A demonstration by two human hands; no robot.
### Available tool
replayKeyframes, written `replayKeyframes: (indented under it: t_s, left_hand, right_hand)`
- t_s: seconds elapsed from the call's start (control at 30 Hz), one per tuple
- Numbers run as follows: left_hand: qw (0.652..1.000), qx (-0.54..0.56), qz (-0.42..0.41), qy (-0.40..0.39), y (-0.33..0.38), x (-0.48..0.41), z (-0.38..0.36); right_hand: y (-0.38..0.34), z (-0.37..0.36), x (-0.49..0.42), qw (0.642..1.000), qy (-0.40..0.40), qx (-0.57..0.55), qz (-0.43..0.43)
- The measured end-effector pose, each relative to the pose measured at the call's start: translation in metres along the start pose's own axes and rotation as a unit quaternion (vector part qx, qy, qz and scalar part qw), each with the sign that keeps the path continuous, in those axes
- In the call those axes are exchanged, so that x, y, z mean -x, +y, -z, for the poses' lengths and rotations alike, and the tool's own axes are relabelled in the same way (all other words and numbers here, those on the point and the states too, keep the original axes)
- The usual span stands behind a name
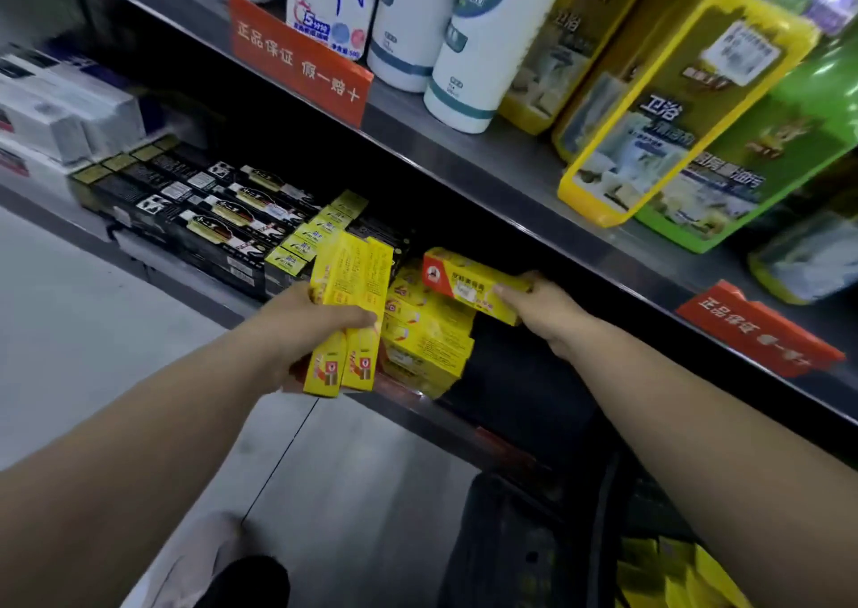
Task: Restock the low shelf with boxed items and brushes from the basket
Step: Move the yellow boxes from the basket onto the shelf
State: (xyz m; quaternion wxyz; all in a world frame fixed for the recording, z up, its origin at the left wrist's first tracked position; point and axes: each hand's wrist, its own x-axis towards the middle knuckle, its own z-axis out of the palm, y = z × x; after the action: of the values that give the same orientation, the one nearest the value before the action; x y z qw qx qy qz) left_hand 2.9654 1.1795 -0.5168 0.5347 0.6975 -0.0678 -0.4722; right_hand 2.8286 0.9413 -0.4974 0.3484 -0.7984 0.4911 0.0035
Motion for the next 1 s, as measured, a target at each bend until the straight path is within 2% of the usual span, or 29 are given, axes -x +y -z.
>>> replayKeyframes:
  t_s: [0.1,0.2,0.23,0.33,0.4,0.5,0.63,0.7,0.77,0.87,0.9,1.0]
  left_hand:
    - [1.0,0.006,-0.002,0.01,-0.004,-0.005,-0.007]
    - [0.999,0.017,-0.019,0.03,-0.01,-0.012,-0.008]
    - [0.999,0.018,-0.024,0.035,-0.012,-0.014,-0.009]
    - [0.998,0.012,-0.035,0.041,-0.016,-0.019,-0.009]
    - [0.998,0.01,-0.041,0.048,-0.016,-0.021,-0.01]
    - [0.998,0.022,-0.034,0.047,-0.016,-0.024,-0.012]
    - [0.998,0.069,-0.008,0.006,-0.014,-0.024,-0.018]
    - [0.998,0.068,-0.003,-0.007,-0.013,-0.023,-0.02]
    - [0.998,0.058,-0.007,-0.02,-0.012,-0.022,-0.022]
    - [0.997,0.056,-0.012,-0.053,-0.01,-0.021,-0.024]
    - [0.996,0.061,-0.01,-0.069,-0.009,-0.021,-0.025]
    - [0.991,0.047,-0.004,-0.122,-0.008,-0.019,-0.029]
  right_hand:
    - [-0.005,-0.017,-0.022,0.99,-0.08,0.114,0.017]
    - [-0.008,-0.035,-0.035,0.959,-0.138,0.245,0.028]
    - [-0.009,-0.04,-0.038,0.952,-0.154,0.264,0.032]
    - [-0.006,-0.048,-0.045,0.946,-0.243,0.213,-0.011]
    - [-0.006,-0.051,-0.046,0.919,-0.283,0.275,-0.013]
    - [-0.006,-0.054,-0.048,0.887,-0.28,0.366,0.03]
    - [-0.009,-0.051,-0.041,0.894,-0.268,0.355,0.053]
    - [-0.022,-0.045,-0.031,0.916,-0.225,0.309,0.125]
    - [-0.038,-0.037,-0.015,0.929,-0.172,0.224,0.239]
    - [-0.055,-0.029,0.006,0.884,-0.128,0.235,0.384]
    - [-0.056,-0.026,0.01,0.874,-0.125,0.245,0.4]
    - [-0.054,-0.016,0.018,0.876,-0.107,0.245,0.4]
